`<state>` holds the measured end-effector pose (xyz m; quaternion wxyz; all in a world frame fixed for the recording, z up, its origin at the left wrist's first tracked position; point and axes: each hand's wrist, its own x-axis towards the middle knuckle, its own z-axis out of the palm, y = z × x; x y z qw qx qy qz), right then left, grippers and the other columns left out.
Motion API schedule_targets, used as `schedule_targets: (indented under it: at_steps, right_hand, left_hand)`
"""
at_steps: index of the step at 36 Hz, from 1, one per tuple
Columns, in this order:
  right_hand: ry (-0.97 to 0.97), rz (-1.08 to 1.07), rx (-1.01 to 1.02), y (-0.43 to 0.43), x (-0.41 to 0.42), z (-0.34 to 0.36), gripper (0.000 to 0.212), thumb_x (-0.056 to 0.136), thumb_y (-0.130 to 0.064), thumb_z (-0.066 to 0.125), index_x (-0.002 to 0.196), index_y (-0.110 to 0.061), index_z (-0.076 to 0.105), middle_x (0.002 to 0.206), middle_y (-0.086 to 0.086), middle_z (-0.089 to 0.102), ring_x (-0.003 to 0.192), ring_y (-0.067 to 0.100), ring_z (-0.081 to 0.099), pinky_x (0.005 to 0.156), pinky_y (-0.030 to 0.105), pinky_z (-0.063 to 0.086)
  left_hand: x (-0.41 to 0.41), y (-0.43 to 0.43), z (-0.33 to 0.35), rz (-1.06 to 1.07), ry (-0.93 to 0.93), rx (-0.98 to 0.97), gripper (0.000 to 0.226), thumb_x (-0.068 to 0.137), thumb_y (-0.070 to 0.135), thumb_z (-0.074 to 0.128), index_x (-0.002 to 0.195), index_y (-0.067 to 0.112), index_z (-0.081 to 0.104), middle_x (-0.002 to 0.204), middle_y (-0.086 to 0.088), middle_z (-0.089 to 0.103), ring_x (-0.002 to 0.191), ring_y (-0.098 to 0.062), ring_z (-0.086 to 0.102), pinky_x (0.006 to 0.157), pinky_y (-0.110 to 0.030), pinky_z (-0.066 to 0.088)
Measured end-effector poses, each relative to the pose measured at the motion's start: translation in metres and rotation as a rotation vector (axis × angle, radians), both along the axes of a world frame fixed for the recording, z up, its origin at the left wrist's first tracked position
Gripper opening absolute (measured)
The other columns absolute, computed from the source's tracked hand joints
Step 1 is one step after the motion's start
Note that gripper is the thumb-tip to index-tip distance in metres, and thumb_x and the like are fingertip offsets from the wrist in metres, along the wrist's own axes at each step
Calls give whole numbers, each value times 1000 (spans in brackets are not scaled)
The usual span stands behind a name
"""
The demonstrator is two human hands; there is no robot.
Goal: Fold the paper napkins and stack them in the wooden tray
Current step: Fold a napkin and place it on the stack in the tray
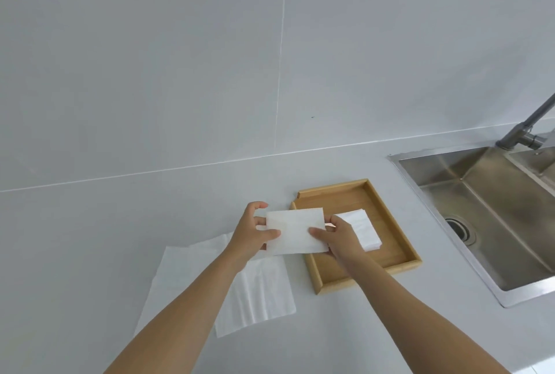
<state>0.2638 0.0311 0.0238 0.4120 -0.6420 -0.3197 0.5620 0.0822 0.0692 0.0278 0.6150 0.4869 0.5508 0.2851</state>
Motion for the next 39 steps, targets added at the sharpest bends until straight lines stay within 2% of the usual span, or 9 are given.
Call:
schedule_targets:
  at_steps: [6,10,13,24,28,30,32,35,39]
  right_hand:
    - [-222,41,2,15,61,-3,40,86,-4,61,122,-15,50,92,7,61,86,24,59,75,33,51]
    - [-406,118,20,24,94,-11,56,86,-2,58,135,-21,39,93,6,55,87,22,55,62,21,44]
    - [-528,209,10,28,110,-15,56,87,-1,56,136,-21,38,83,-5,49,80,15,52,59,16,40]
    - [-833,382,-13,37,134,-35,37,88,2,49,123,-11,53,131,6,50,97,16,51,82,26,46]
    - [-928,502,-94,32,132,-38,43,91,-2,47,132,-14,45,140,3,38,107,23,58,86,30,50]
    - [-967,558,-130,31,132,-40,47,92,-4,47,136,-15,40,144,4,32,106,23,59,86,28,52]
    - [-1000,591,-149,30,130,-41,49,92,-4,46,138,-17,38,145,4,30,112,22,56,88,27,52]
    - [-1068,632,-170,32,127,-37,51,92,-5,44,140,-20,36,147,3,30,129,22,38,100,28,43]
    - [-1181,721,-201,36,121,-23,49,95,-27,43,142,-21,31,151,5,26,138,26,24,112,37,29]
  left_hand:
    - [63,9,-12,-34,132,73,27,82,-5,60,104,11,61,114,-12,52,91,-26,56,55,-19,51]
    - [100,10,-25,-66,278,112,39,81,0,63,118,11,59,127,-13,56,110,-28,58,92,-39,53]
    - [120,6,-33,-119,362,154,46,83,2,61,127,12,53,137,-8,49,126,-23,48,105,-29,40]
    - [153,4,-52,-261,611,240,56,88,4,55,140,10,37,148,-3,34,130,-20,43,105,-25,37]
    - [154,2,-56,-322,707,234,51,92,6,49,140,7,33,146,-5,29,106,-18,53,95,-26,45]
    - [154,1,-56,-364,783,264,44,94,9,48,135,4,36,142,-7,28,94,-14,45,93,-29,49]
    - [151,-1,-56,-422,893,340,41,95,16,46,134,4,37,143,-9,28,105,-15,41,99,-31,45]
    - [143,-4,-55,-565,1098,469,48,97,28,38,139,7,29,151,-12,19,135,-28,24,112,-37,28]
    - [132,-7,-52,-703,1201,467,59,98,41,28,148,16,8,159,-10,-12,146,-31,-14,119,-49,-1]
